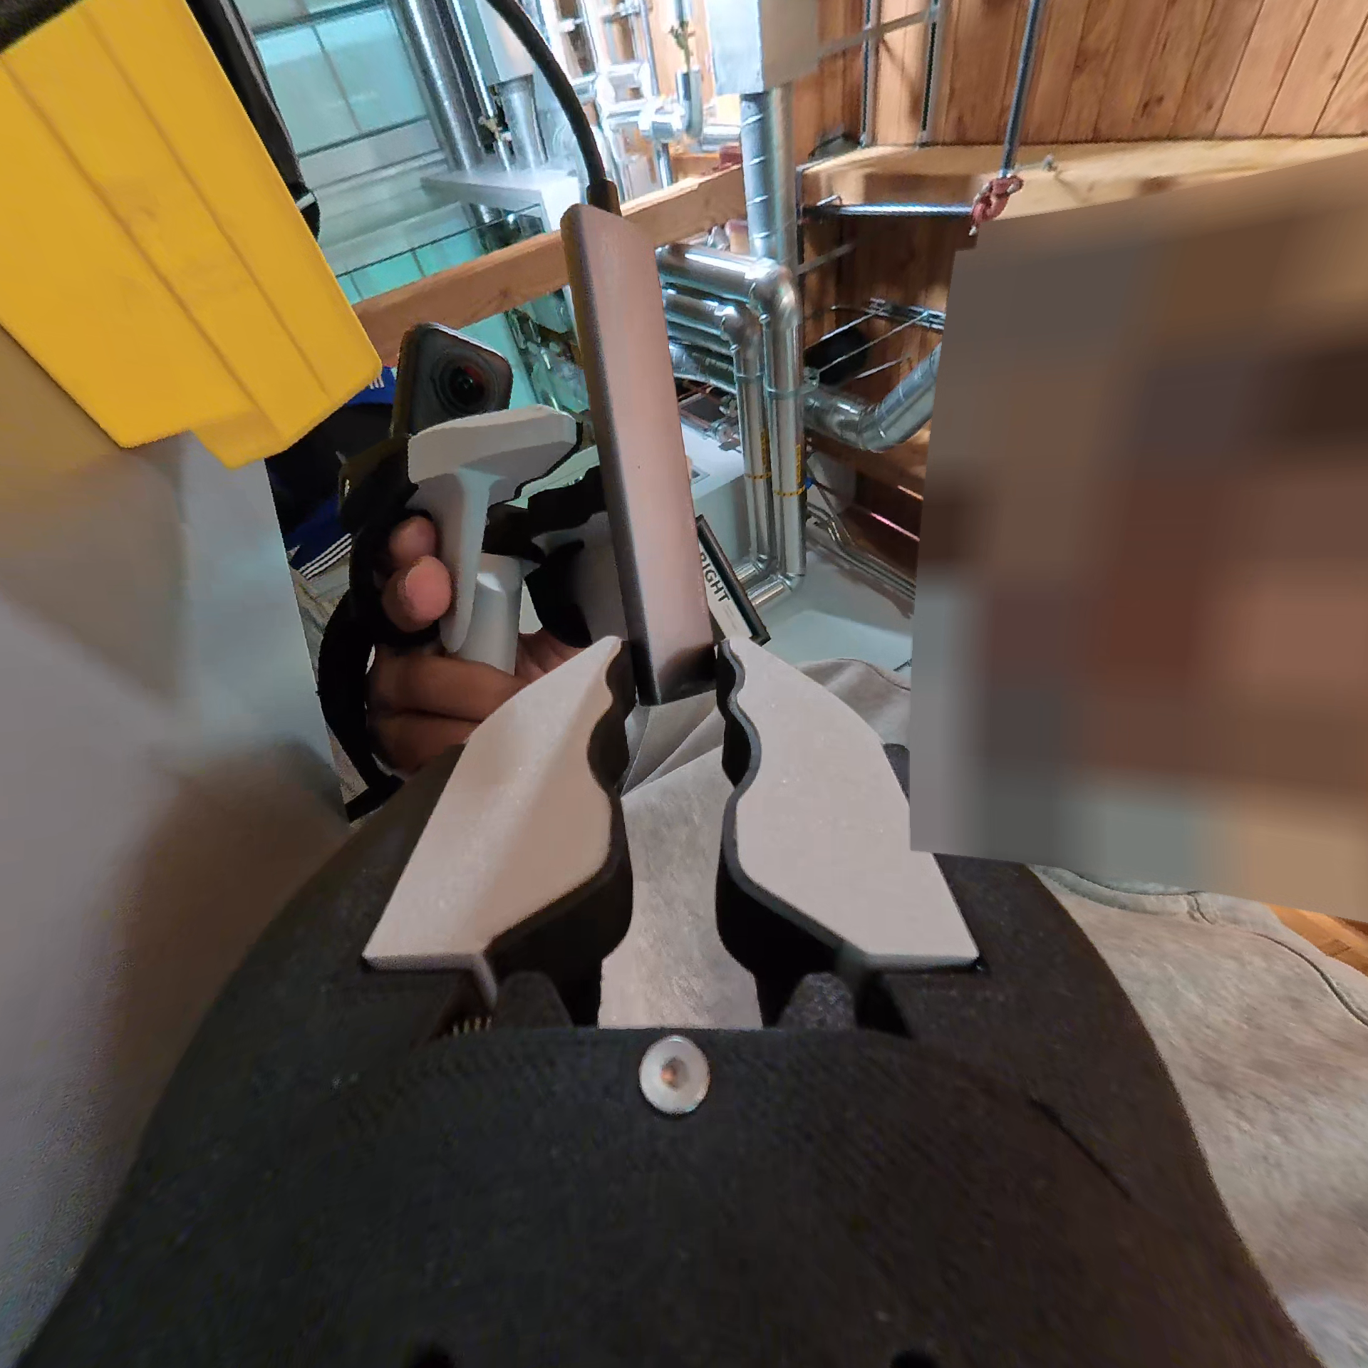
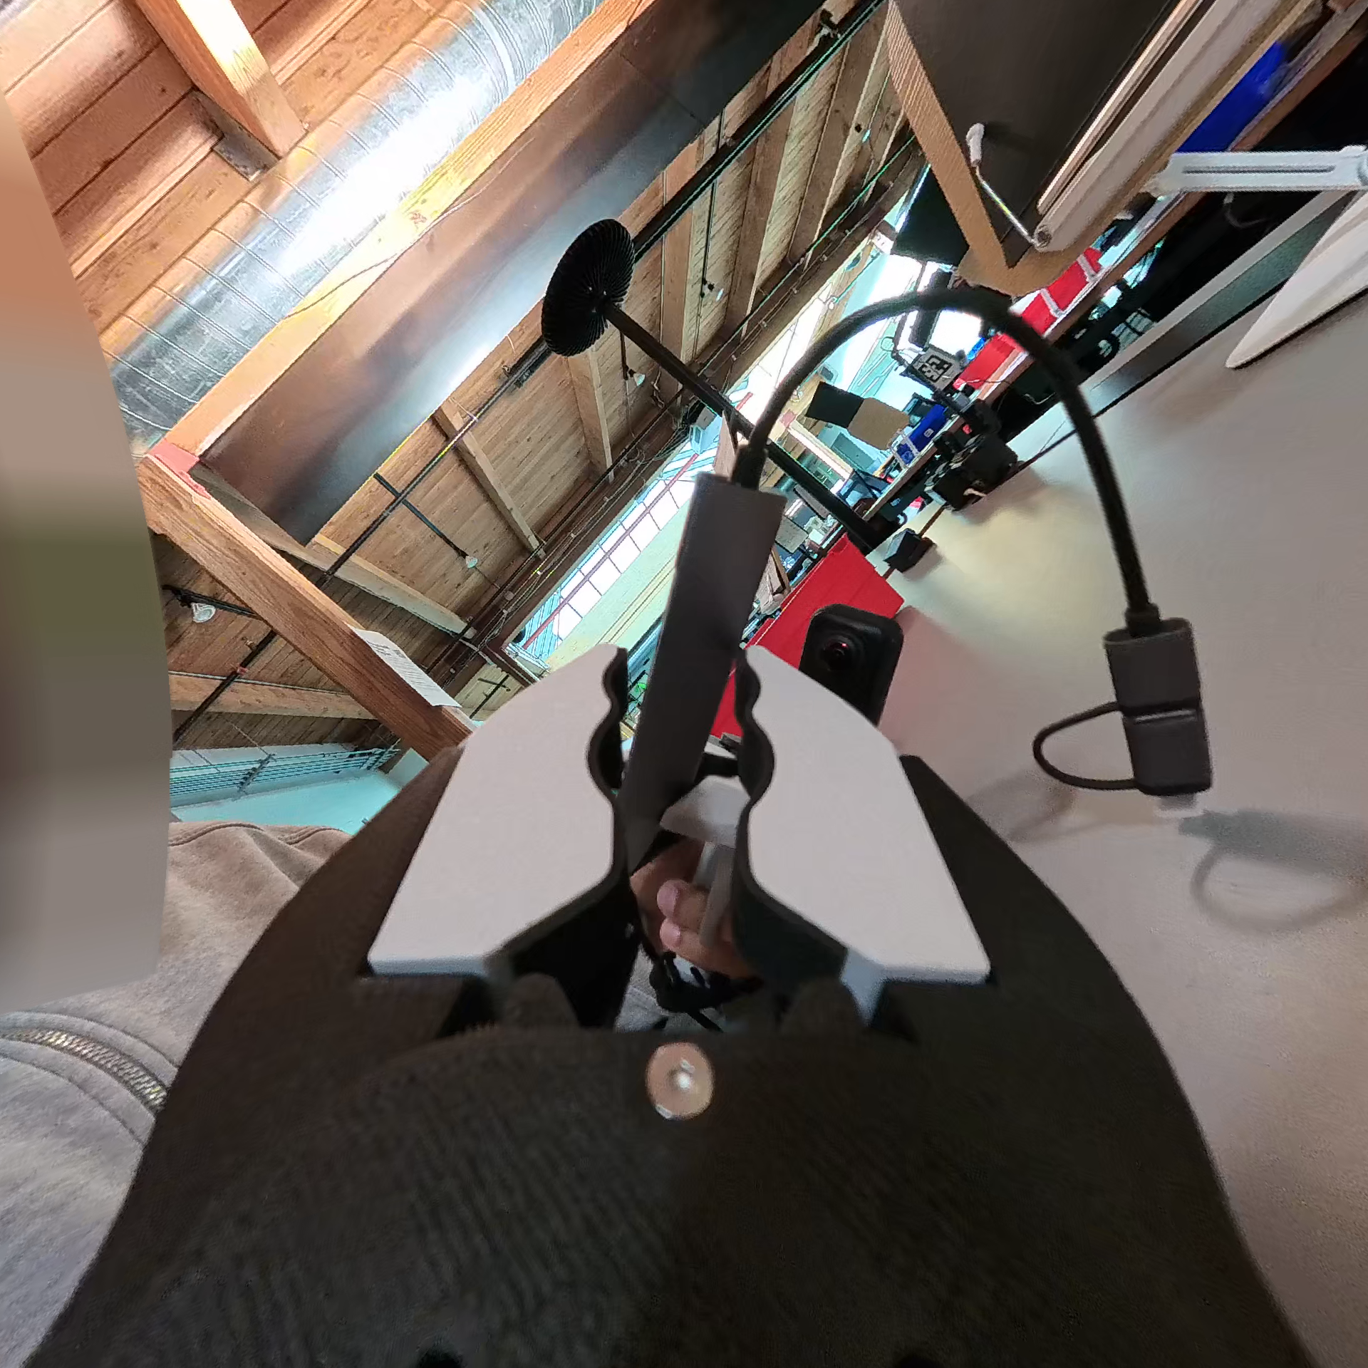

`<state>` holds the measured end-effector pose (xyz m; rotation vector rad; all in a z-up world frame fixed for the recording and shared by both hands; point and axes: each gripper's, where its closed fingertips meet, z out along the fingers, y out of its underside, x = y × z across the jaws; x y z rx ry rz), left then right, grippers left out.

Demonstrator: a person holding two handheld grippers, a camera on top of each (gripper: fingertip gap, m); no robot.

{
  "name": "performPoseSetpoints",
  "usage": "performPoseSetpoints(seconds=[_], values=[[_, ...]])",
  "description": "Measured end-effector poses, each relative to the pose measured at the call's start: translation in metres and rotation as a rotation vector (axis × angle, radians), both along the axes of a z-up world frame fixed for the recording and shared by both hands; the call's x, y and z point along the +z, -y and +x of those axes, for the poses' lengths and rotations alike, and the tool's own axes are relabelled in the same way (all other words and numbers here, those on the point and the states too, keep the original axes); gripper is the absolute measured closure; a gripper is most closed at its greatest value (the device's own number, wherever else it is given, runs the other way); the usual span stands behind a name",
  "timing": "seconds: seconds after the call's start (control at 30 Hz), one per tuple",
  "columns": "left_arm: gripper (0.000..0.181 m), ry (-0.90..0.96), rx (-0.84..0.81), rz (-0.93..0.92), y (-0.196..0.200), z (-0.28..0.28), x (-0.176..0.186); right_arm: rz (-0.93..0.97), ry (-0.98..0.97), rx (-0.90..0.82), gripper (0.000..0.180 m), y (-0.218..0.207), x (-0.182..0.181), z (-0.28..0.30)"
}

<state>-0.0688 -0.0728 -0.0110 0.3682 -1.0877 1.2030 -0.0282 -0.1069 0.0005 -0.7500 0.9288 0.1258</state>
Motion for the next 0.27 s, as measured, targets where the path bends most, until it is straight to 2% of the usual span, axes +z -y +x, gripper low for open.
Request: performPoseSetpoints(seconds=[0.03,0.27], values=[[0.159,-0.008,0.002,-0.004,-0.0004,0.0011,0.0006,0.004,-0.003,0.002,0.153,0.0003,-0.0002,0.0002],[0.158,-0.007,0.02,-0.01,-0.0014,0.0048,0.0015,0.012,-0.021,0.001,0.153,0.0024,-0.0026,0.001]])
